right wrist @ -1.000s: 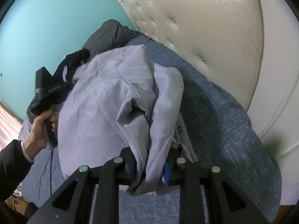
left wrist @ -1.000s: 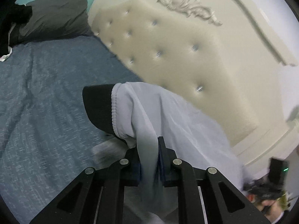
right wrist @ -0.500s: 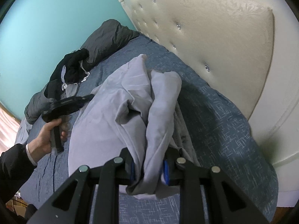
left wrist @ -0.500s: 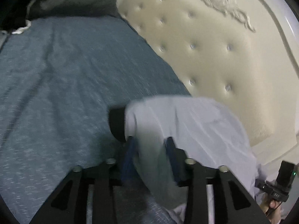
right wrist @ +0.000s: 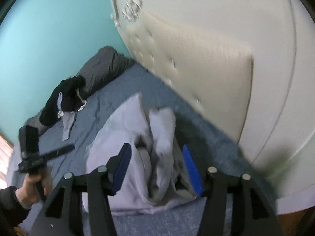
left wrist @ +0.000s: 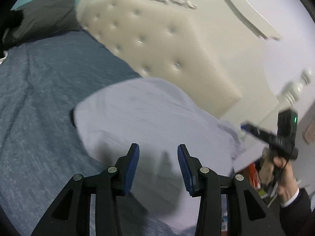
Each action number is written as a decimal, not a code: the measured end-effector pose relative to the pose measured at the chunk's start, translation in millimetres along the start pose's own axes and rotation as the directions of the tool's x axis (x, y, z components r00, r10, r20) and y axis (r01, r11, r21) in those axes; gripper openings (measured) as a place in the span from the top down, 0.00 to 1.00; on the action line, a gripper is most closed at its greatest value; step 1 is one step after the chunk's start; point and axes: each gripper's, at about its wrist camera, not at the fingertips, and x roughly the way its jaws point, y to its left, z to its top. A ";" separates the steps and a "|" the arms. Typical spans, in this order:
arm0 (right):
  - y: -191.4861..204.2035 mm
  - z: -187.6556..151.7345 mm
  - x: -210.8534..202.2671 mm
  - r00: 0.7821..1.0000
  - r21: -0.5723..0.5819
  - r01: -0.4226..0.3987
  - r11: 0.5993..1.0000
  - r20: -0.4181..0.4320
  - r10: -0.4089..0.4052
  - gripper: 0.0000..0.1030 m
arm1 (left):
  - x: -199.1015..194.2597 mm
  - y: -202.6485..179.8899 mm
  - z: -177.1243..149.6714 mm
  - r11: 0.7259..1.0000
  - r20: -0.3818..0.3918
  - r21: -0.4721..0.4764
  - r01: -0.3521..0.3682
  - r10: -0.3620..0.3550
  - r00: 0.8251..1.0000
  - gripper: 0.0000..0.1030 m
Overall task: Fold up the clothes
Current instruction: 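Open both grippers and release the folded jacket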
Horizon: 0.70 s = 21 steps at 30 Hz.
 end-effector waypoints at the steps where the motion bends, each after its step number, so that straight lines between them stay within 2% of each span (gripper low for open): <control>1: 6.5 3.3 -3.3 1.000 -0.015 -0.007 1.000 0.014 0.008 0.66 | 2.5 -4.7 -2.1 1.000 -0.004 0.012 -0.006 0.006 1.000 0.57; 3: 23.2 6.5 0.7 0.999 -0.070 -0.041 0.997 0.002 0.041 0.87 | 11.6 -7.8 -5.0 1.000 -0.017 0.015 -0.019 0.019 1.000 0.57; 6: 47.1 0.9 28.4 0.995 -0.153 -0.072 0.986 -0.081 0.060 0.95 | 28.9 -4.3 -10.9 0.999 -0.041 0.003 -0.032 0.032 0.999 0.57; 8: 54.7 -5.7 48.0 0.993 -0.202 -0.050 0.978 -0.118 0.026 0.96 | 41.1 -0.4 -15.1 0.999 -0.059 -0.009 -0.041 0.040 0.997 0.57; 12: 38.7 -20.9 90.7 0.986 -0.220 0.021 0.975 -0.159 -0.057 0.98 | 65.3 10.5 -20.3 0.998 -0.091 -0.040 -0.052 0.048 0.995 0.57; 16: 15.3 -33.7 111.5 0.983 -0.200 0.050 0.979 -0.166 -0.084 1.00 | 83.8 16.2 -24.3 0.997 -0.115 -0.044 -0.069 0.063 0.991 0.57; 21: -2.3 -44.3 118.6 0.980 -0.155 0.051 0.987 -0.182 -0.079 1.00 | 76.5 0.1 -22.7 0.998 -0.099 -0.002 -0.065 0.065 0.993 0.57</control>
